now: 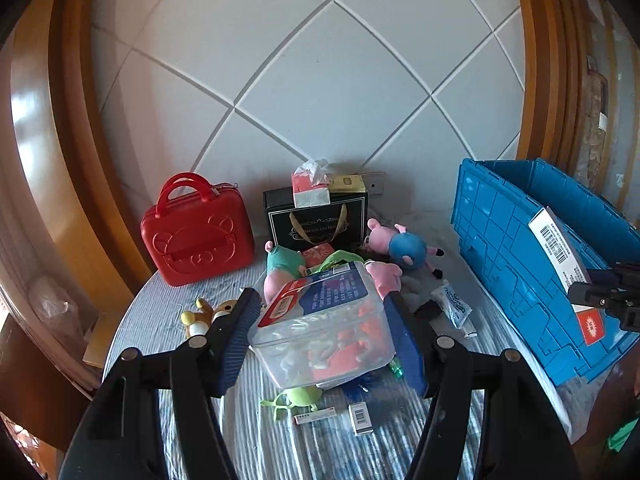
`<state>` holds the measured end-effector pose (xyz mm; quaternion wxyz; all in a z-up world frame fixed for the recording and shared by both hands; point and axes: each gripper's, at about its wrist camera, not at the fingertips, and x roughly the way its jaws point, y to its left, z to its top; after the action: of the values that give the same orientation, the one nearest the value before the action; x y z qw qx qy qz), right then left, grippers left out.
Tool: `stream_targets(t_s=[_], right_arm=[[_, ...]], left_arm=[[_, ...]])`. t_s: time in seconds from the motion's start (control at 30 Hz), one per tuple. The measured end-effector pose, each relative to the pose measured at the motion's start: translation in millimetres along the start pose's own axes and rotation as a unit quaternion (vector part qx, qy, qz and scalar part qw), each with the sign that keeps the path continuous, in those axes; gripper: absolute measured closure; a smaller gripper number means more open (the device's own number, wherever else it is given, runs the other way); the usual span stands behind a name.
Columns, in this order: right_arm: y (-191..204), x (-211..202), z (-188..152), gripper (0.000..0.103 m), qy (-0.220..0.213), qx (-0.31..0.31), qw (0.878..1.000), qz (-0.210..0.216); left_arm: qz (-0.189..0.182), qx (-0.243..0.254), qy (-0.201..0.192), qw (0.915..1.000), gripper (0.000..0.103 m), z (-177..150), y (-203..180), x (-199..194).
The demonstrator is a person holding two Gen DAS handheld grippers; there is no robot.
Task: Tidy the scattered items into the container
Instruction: 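Carry both held boxes over the blue crate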
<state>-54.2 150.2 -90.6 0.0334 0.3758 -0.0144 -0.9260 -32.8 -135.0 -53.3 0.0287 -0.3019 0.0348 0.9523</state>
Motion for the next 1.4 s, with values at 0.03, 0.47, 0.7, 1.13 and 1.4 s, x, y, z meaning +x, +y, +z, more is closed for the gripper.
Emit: stream_targets(t_s=[0.03, 0.47, 0.7, 1.13, 1.4], right_arm=[[-4, -5, 2, 0.063, -0.004, 0.000, 1.000, 0.001], [-65, -65, 20, 0.063, -0.046, 0.007, 0.999, 0.004], [-106, -96, 20, 0.063, -0.069, 0.025, 0.997, -0.005], [-174, -131, 11, 0.063, -0.077, 0.056, 0.995, -0.042], [-213, -151, 2, 0.063, -0.078, 0.083, 0.991, -0.076]], left_arm=[[-0.001, 0.001, -0.002, 1.0000, 0.040, 2, -6, -2], [-0.017, 0.012, -0.021, 0.9996, 0.040, 39, -89, -5], [-0.030, 0.034, -0.028, 0.9986, 0.040, 64, -136, -1], [-0.090, 0.077, -0.037, 0.9922, 0.040, 102, -236, 10], [-0.135, 0.107, -0.044, 0.9840, 0.040, 122, -304, 26]])
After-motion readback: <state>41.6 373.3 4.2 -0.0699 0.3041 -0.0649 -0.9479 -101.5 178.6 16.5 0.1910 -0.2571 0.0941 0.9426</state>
